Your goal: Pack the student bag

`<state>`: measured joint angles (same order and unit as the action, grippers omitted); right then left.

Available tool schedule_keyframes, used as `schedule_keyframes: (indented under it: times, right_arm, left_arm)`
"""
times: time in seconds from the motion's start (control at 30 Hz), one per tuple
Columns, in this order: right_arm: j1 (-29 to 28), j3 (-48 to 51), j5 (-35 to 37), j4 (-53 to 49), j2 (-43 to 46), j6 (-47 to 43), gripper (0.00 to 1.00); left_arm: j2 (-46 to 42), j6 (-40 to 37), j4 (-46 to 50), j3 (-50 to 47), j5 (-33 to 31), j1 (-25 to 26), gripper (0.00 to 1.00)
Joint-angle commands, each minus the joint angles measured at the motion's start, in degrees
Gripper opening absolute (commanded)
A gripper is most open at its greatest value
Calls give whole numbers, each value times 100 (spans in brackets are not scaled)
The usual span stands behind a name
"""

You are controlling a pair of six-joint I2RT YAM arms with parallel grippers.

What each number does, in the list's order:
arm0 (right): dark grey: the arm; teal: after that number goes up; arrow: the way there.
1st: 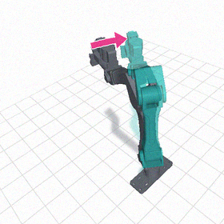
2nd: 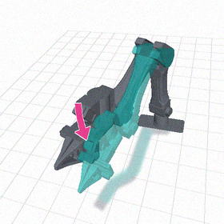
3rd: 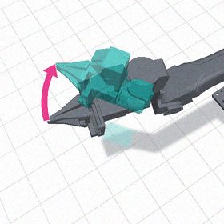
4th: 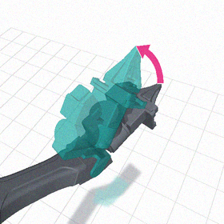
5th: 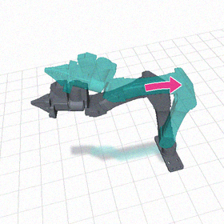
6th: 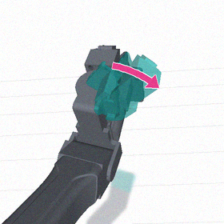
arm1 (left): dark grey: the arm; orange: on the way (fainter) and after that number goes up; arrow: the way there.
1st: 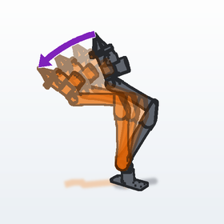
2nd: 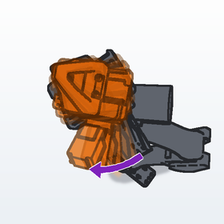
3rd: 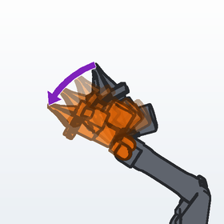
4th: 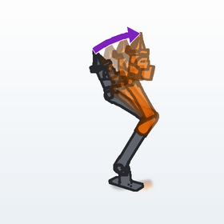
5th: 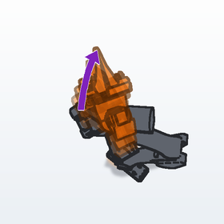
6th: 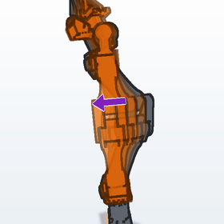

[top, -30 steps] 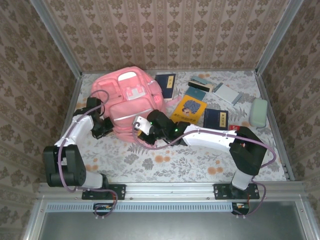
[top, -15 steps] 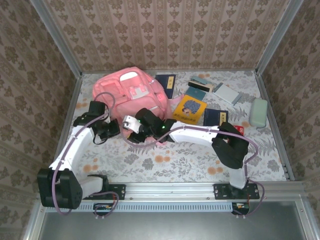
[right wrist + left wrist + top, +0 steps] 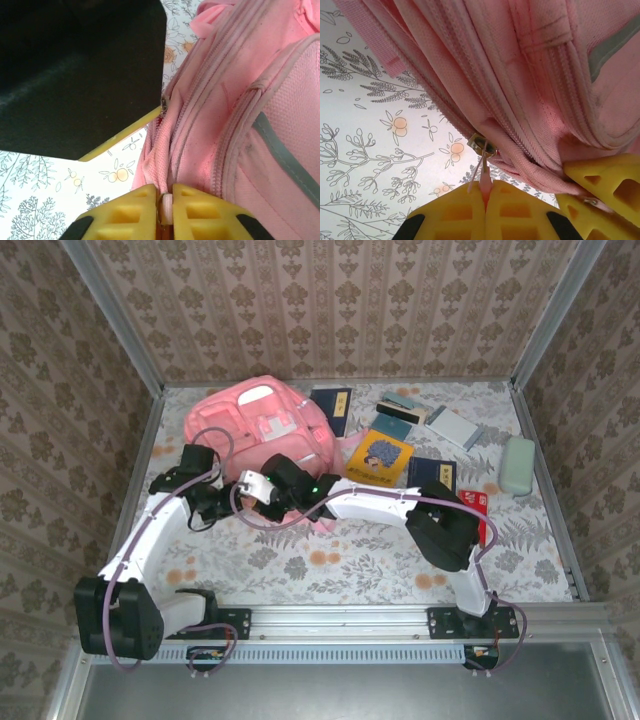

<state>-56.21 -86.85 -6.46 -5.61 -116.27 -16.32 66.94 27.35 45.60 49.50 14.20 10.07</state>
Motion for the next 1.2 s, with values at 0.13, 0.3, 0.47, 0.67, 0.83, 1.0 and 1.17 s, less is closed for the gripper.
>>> schedule_keyframes:
  times: [0.13,0.3,0.47,0.67,0.83,1.0,1.17]
  right_arm:
    - [48,248,104,-3,499,151,0]
    - [48,661,162,113,1022,322,0]
    - [33,1018,145,60,1379,479,0]
    - [0,1395,189,49,1644,573,0]
    - [-31,1496,171,10,1743,588,0]
    - [-90,1357,42,1,1644,700,0]
    - [-181,799,-136,25,1203,1164,28]
  left_arm:
    - [-123,-173,415,33,-431,57,0]
    - [192,-222,632,117,-1276,-77,0]
    - [490,-69,447,172,-1617,-501,0]
    - [851,187,228,335,-1942,-880,0]
    - [1250,358,-26,396,-2157,-1430,0]
    - [1493,199,-192,551,-1985,-1818,0]
    - [1524,-209,-271,862,-1610,-1806,2]
